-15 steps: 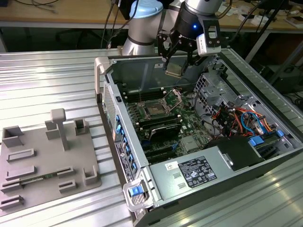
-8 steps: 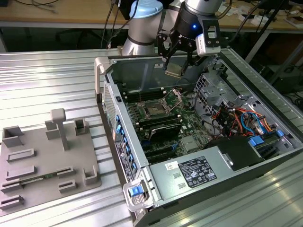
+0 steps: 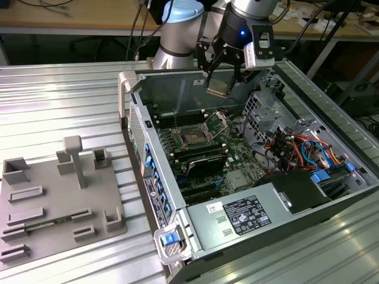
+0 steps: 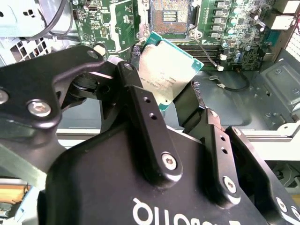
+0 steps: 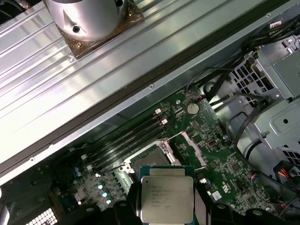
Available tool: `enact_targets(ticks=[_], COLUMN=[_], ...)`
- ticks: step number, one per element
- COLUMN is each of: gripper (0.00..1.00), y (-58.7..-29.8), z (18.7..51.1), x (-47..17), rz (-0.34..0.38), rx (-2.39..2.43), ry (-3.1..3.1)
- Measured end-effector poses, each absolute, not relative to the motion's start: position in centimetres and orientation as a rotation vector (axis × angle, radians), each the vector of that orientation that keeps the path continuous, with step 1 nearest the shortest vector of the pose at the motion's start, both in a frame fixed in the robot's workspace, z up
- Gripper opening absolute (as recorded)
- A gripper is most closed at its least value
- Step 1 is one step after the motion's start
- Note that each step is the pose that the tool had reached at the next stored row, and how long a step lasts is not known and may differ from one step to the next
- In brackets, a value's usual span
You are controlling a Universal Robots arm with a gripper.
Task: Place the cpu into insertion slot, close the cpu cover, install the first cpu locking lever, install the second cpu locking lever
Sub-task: 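Place the cpu into insertion slot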
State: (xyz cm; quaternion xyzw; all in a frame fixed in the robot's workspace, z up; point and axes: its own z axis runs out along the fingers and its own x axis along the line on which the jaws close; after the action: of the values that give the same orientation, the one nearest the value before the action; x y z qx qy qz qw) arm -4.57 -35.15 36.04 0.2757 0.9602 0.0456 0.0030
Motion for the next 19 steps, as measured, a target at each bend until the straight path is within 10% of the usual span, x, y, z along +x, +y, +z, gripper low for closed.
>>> enact_targets(ticks=[19], gripper=[0.55], y=[-35.15], z=[36.03], x=[-4.57], rz=[0.143], rx=[0.969], ry=[2.975])
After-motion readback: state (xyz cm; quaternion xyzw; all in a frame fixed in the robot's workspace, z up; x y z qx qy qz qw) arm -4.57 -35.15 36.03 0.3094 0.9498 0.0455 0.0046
